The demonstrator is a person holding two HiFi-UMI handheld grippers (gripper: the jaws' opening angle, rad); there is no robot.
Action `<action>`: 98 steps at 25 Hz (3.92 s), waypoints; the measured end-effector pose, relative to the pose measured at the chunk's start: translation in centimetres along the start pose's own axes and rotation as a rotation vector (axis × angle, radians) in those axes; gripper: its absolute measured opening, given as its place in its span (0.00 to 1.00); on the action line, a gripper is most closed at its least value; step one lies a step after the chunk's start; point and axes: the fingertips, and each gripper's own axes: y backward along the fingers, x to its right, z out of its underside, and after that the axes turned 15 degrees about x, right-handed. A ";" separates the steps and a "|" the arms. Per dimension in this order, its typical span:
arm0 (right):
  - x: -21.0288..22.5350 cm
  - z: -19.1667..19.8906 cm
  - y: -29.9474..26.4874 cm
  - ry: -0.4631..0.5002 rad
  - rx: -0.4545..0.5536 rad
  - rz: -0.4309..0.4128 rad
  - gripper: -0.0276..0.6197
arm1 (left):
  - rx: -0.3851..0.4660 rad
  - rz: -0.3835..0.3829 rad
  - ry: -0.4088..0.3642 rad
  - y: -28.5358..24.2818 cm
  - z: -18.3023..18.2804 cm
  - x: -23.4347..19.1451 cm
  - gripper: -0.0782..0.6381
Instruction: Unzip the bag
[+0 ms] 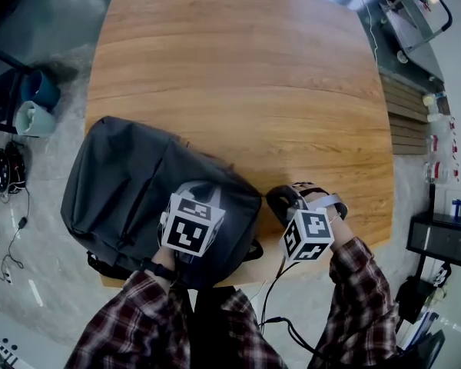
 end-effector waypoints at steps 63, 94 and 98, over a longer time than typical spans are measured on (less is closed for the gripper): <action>-9.1 -3.7 2.9 -0.755 0.197 0.467 0.06 | -0.040 0.080 -0.295 -4.5 -5.4 -3.3 0.12; -7.3 -6.1 1.3 -0.849 0.253 0.504 0.06 | -0.219 0.555 -0.420 -1.0 0.3 8.8 0.12; -8.8 -7.8 1.0 -0.868 0.268 0.499 0.06 | -0.226 0.551 -0.411 -1.6 0.4 9.4 0.12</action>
